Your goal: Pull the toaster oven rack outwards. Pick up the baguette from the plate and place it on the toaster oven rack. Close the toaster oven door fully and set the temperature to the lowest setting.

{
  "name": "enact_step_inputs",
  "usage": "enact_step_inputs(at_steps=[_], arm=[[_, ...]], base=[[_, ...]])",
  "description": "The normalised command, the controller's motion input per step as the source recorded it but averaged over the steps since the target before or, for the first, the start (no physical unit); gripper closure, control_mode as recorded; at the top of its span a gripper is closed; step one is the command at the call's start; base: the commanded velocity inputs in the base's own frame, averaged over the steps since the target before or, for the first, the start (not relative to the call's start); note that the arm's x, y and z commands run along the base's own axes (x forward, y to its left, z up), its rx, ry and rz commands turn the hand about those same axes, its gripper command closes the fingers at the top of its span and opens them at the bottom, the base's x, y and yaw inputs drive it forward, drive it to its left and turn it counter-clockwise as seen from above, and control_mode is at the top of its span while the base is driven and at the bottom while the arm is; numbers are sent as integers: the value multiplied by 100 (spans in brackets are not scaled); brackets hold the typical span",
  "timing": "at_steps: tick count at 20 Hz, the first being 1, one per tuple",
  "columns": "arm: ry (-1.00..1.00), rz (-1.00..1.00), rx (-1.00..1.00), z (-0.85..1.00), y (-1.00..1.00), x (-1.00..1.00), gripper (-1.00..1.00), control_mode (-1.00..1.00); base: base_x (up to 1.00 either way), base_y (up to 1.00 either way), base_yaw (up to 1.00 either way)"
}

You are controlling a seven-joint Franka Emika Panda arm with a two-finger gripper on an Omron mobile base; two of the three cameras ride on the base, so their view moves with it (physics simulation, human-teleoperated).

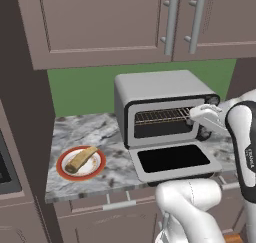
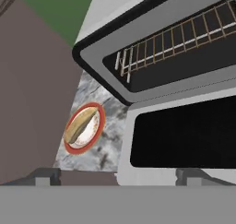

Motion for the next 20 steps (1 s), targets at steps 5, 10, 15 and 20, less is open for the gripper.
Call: enact_step_inputs(at_steps=[5,10,15,20], arm=[[0,0,16,-36,-10,1,-100,-100],[0,0,14,-26,-1,19,-100,-100],[0,0,10,-19,0,39,-100,-100],[0,0,9,-15,0,38,-100,-100]], base=[[0,0,0],[0,0,0],[0,0,0],[0,0,0]])
